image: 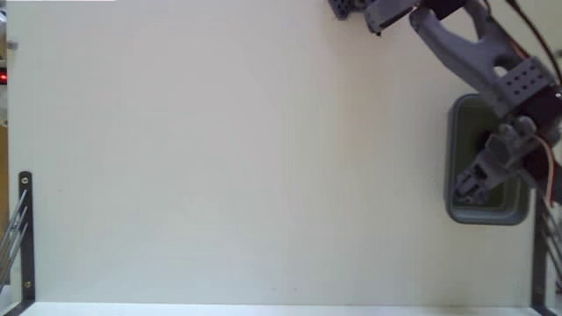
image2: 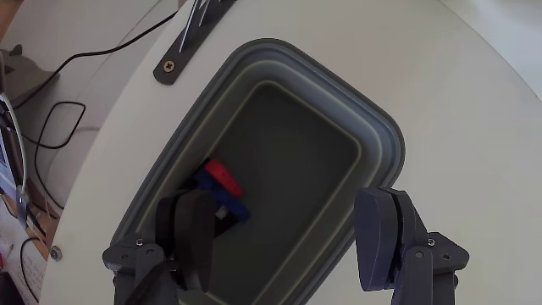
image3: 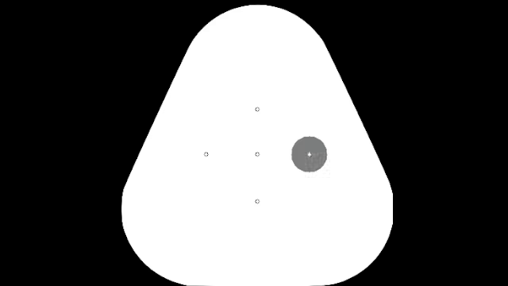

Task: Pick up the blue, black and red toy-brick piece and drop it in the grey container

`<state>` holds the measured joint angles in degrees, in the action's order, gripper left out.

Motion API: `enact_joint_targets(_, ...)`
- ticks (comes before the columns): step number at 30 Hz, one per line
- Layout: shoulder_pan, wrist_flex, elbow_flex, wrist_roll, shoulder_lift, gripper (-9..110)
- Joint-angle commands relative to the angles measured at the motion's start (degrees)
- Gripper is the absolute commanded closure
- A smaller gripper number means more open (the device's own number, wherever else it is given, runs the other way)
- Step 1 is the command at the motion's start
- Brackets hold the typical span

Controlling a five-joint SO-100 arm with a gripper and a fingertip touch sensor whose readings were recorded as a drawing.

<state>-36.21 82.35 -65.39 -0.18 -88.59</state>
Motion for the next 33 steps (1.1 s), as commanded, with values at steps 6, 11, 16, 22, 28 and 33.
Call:
enact_joint_targets(6, -1.2, -0.7, -0.5, 0.2, -4.5, -9)
enact_joint_targets(11, -1.2, -0.7, -0.5, 0.2, -4.5, -9)
enact_joint_targets(16, -1.2, -0.7, -0.5, 0.2, -4.5, -9)
enact_joint_targets(22, -0.9, -0.7, -0.9, 0.2, -4.9, -9)
enact_joint_targets(28, 0.3, -0.6, -2.5, 0.2, -6.5, -9)
enact_joint_targets(33, 2.0, -0.6, -4.7, 0.2, -8.7, -9)
